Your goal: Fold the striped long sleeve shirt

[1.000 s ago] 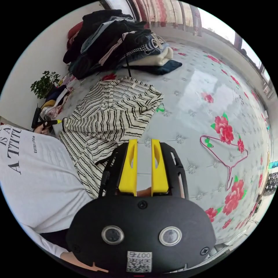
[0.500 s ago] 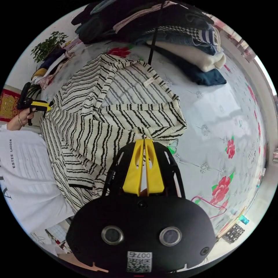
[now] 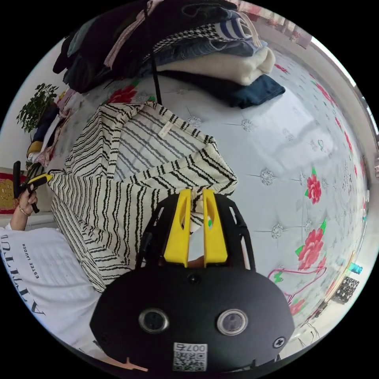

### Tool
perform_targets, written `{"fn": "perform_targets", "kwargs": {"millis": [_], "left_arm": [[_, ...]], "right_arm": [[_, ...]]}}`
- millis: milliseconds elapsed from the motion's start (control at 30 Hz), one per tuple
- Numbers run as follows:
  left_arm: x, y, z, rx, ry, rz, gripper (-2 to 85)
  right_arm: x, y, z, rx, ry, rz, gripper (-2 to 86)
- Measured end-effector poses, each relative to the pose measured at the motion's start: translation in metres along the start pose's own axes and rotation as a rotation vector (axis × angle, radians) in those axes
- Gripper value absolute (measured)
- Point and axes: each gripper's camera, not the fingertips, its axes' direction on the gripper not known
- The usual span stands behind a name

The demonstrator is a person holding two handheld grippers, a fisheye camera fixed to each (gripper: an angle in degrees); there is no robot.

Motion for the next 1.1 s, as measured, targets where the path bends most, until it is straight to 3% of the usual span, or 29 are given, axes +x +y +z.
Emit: {"fn": "perform_targets", "kwargs": {"millis": [200,467,567,700,833,967,1100], "left_arm": [[0.0,0.005,-0.002,0.052,0.022,-0.024,4.9],[0.025,-0.006,0.032,-0.036,-0.005,0.075,5.5],[0.039,-0.01,0.05,-0.074,-0.03,0.123,5.6],[0.055,-0.015,0.068,-0.109,-0.074,0.171,5.4],[0.066,-0.02,0.082,-0.118,-0.06,0.187,5.2],[0.068,-0.024,0.082,-0.096,-0.074,0.184,5.0],[0.06,-0.022,0.08,-0.083,-0.089,0.157,4.8]], "right_arm": [[0.005,0.057,-0.043,0.194,-0.008,0.184,3.4],[-0.027,0.064,-0.041,0.25,-0.148,0.112,2.0],[-0.043,0.054,-0.023,0.137,-0.143,0.041,1.2],[-0.037,0.067,0.009,-0.035,0.034,0.033,0.1],[-0.015,0.08,-0.002,-0.014,-0.001,0.12,0.1],[-0.015,0.1,-0.043,0.155,-0.055,0.196,0.5],[-0.054,0.13,-0.069,0.249,-0.129,0.127,1.5]]}}
